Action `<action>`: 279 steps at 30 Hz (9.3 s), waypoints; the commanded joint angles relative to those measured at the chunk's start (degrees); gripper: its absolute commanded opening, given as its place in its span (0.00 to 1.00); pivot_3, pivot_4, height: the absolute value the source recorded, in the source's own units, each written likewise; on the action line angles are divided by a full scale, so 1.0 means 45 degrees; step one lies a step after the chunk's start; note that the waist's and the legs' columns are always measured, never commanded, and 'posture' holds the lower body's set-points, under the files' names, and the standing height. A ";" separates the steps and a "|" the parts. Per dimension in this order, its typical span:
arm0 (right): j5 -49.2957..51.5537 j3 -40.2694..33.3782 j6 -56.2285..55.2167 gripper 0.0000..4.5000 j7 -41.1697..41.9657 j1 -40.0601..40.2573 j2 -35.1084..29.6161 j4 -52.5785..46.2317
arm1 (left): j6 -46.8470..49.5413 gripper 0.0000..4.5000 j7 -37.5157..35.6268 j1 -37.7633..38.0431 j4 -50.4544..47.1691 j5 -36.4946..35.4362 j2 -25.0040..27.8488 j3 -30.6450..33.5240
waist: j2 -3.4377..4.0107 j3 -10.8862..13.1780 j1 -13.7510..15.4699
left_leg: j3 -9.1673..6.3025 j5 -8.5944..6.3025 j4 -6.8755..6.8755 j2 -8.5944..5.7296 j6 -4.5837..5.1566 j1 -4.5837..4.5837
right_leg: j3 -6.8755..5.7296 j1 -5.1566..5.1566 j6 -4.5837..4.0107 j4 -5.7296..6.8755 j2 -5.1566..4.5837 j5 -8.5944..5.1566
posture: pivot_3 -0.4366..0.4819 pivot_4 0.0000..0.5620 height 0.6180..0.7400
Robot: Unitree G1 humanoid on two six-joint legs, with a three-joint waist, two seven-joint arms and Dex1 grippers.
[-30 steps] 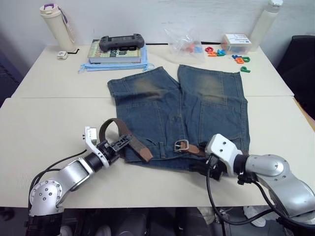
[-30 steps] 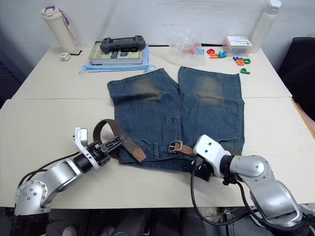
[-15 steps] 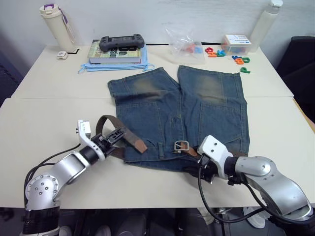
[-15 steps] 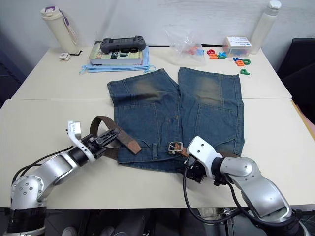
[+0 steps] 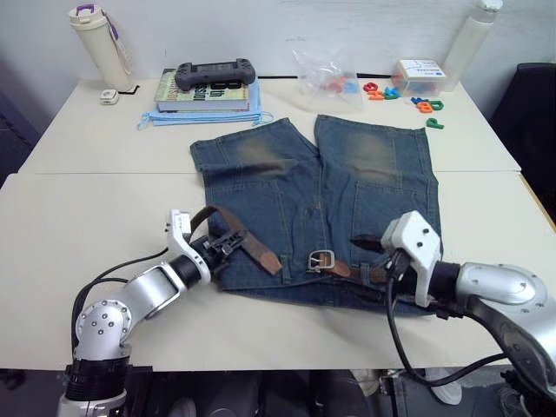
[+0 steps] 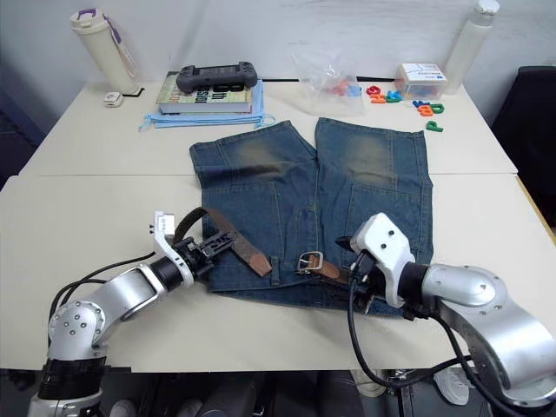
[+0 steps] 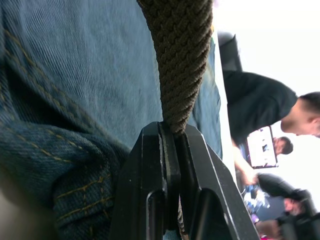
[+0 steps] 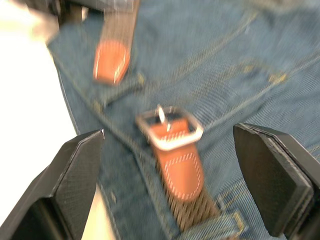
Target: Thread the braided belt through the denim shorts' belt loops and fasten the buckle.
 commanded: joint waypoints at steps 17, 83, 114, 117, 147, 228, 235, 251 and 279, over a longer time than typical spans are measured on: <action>0.3635 -0.1027 0.1109 0.97 -0.2365 -0.1457 -0.0268 -0.0847 | 0.1115 0.00 0.0831 -0.0861 -0.1006 0.0624 0.1404 -0.0013 | 0.0002 0.0000 -0.0039 | 0.0002 0.0012 -0.0026 0.0000 0.0009 0.0014 | 0.0003 0.0008 0.0001 -0.0018 0.0000 0.0001 | 0.48 0.27 0.34; 0.9571 -0.0499 0.0188 0.97 -0.7780 -0.2987 -0.2725 0.0151 | -0.0065 0.00 0.2529 0.3246 -0.3659 0.6127 -0.5638 -0.1760 | 0.0008 -0.0002 0.0336 | 0.0019 0.0025 0.0016 -0.0009 0.0054 0.0025 | 0.0003 0.0077 0.0050 -0.0072 -0.0009 0.0045 | 0.48 0.27 0.34; 0.9223 0.0069 -0.0664 0.97 -0.8196 -0.1927 -0.3037 0.0122 | -0.0593 0.00 -0.0168 -0.0027 -0.0380 0.8775 -0.4903 -0.2262 | 0.0034 -0.0011 0.0925 | 0.0059 0.0062 -0.0009 -0.0016 0.0119 -0.0002 | 0.0022 0.0103 0.0110 -0.0253 -0.0001 0.0215 | 0.48 0.27 0.34; 0.9270 0.0056 -0.0790 0.97 -0.8492 -0.1771 -0.3015 -0.0002 | -0.0445 0.00 -0.1306 -0.0491 0.0356 0.9366 -0.4248 -0.2272 | 0.0035 -0.0011 0.0904 | 0.0065 0.0070 -0.0025 -0.0013 0.0112 -0.0002 | 0.0023 0.0093 0.0109 -0.0255 0.0002 0.0215 | 0.48 0.27 0.34; 0.9190 0.0184 -0.1645 0.97 -0.9100 -0.0752 -0.3076 -0.0510 | 0.4959 0.00 0.5034 0.0212 -0.2358 0.6354 -0.8137 -0.0082 | 0.0024 -0.0007 0.0679 | 0.0053 0.0132 -0.0106 -0.0012 0.0113 0.0017 | 0.0017 0.0120 0.0107 -0.0341 0.0002 0.0258 | 0.48 0.27 0.34; -0.7469 0.9656 -0.2300 0.97 -0.3490 -0.0860 0.0682 0.1191 | 0.3589 0.00 0.1596 -0.1261 -0.1568 0.3490 -0.2087 -0.0516 | -0.0028 -0.0041 -0.0156 | 0.0039 0.0198 -0.0121 -0.0007 0.0008 0.0110 | 0.0033 0.0116 0.0058 -0.0188 0.0019 0.0237 | 0.48 0.27 0.34; -0.7701 0.9954 -0.2827 0.97 -0.3248 -0.2206 0.2222 0.2645 | 0.3627 0.00 0.1631 -0.0749 -0.2206 0.2395 0.0026 0.0542 | -0.0034 -0.0043 -0.0429 | 0.0025 0.0208 -0.0132 0.0006 -0.0056 0.0159 | 0.0026 0.0111 -0.0018 -0.0089 0.0024 0.0196 | 0.48 0.27 0.34; -0.8176 0.9624 -0.3662 0.97 -0.2826 -0.3388 0.3478 0.4428 | 0.1216 0.00 0.3421 0.0863 -0.3068 0.1005 0.1098 0.0964 | -0.0029 -0.0040 -0.0427 | 0.0013 0.0205 -0.0132 0.0007 -0.0077 0.0165 | 0.0023 0.0095 -0.0058 -0.0041 0.0029 0.0174 | 0.48 0.27 0.34; -0.4027 0.4543 -0.1501 0.97 -0.0697 -0.2854 0.1303 0.0468 | -0.1165 0.00 0.2030 0.3158 -0.4446 0.3910 -0.1188 0.0070 | 0.0006 0.0003 -0.0089 | -0.0009 0.0173 -0.0140 0.0006 -0.0039 0.0108 | -0.0009 0.0096 -0.0063 -0.0133 0.0012 0.0169 | 0.48 0.27 0.34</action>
